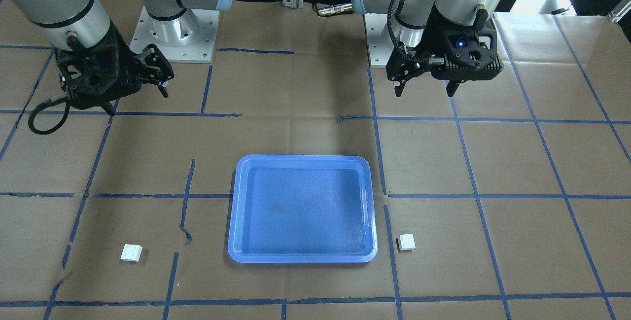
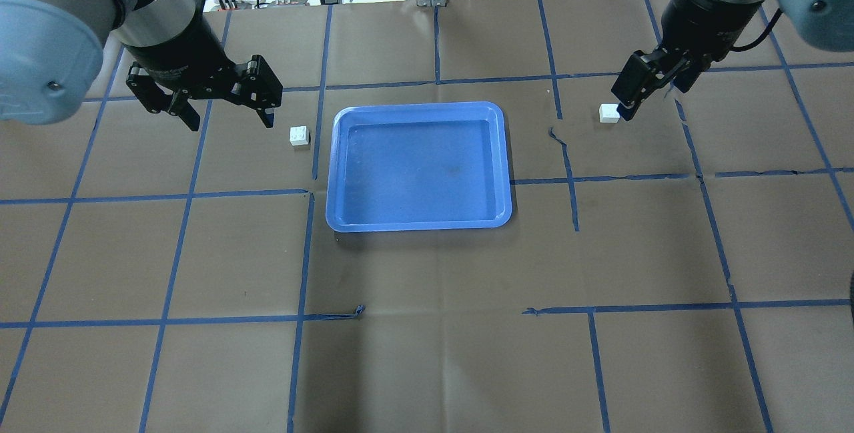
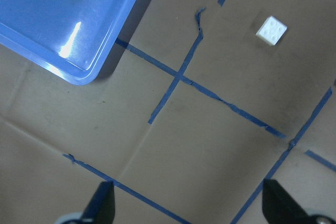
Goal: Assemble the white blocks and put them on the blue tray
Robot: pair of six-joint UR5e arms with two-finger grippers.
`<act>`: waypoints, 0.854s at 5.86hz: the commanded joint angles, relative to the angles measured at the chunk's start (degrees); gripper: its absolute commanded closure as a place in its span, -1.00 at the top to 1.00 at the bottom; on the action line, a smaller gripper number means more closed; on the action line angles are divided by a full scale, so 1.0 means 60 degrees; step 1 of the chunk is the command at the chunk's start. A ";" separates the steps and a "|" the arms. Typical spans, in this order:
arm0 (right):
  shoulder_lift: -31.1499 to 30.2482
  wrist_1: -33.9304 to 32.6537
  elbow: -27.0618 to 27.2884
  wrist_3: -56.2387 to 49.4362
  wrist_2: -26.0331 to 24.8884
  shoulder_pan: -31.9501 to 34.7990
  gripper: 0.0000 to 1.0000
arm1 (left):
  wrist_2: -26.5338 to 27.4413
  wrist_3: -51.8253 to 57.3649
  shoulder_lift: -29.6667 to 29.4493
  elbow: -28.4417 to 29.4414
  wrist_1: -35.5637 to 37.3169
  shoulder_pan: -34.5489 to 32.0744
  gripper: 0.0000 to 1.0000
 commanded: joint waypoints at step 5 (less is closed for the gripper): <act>0.3098 -0.2314 -0.0092 -1.1073 0.4883 -0.2364 0.99 | -0.0001 0.0123 -0.4736 -0.0155 0.5532 0.0322 0.99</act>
